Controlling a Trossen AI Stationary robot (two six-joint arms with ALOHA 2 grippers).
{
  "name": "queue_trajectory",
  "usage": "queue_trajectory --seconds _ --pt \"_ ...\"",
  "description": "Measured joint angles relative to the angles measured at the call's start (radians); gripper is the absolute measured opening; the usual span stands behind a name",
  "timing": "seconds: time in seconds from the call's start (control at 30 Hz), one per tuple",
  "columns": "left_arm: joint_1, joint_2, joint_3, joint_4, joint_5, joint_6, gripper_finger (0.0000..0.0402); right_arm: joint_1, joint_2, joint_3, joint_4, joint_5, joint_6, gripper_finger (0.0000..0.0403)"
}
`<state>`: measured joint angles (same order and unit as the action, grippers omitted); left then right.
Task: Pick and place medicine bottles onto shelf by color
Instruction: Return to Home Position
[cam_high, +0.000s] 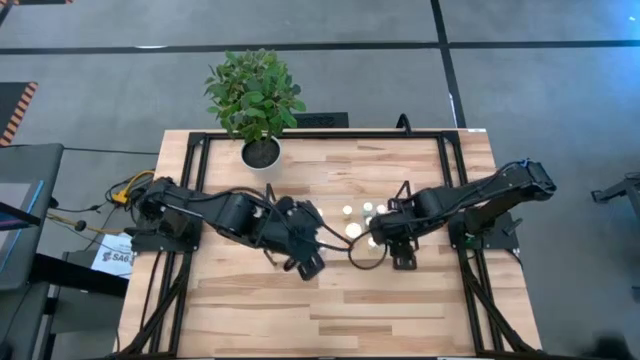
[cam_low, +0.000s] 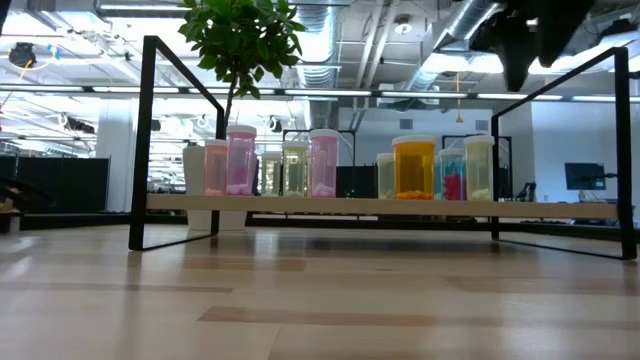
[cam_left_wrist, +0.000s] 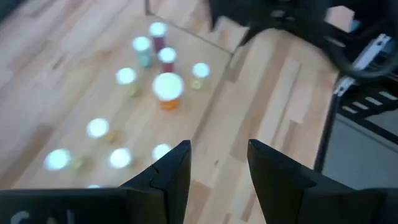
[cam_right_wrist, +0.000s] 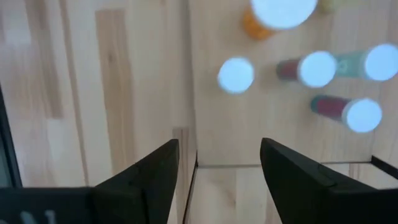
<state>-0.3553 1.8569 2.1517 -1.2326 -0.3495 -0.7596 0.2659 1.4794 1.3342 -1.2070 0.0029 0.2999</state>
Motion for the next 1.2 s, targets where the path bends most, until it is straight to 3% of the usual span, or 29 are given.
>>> queue_trajectory --seconds 0.17,0.4,0.8,1.2 --pt "-0.004 -0.060 0.000 -0.129 -0.067 -0.062 0.0144 0.043 -0.068 -0.013 -0.047 0.033 -0.022 0.0245" --pt "-0.069 -0.156 0.000 -0.345 -0.194 -0.208 0.0144 0.066 -0.306 -0.152 -0.015 0.119 0.016 0.0245" --pt "-0.235 -0.271 -0.011 -0.339 -0.460 -0.221 0.0144 0.065 -0.798 -0.520 0.294 0.132 0.095 0.0245" --pt "-0.221 -0.280 -0.011 -0.338 -0.529 -0.252 0.0144 0.012 -1.201 -0.787 0.495 0.134 0.095 0.0245"
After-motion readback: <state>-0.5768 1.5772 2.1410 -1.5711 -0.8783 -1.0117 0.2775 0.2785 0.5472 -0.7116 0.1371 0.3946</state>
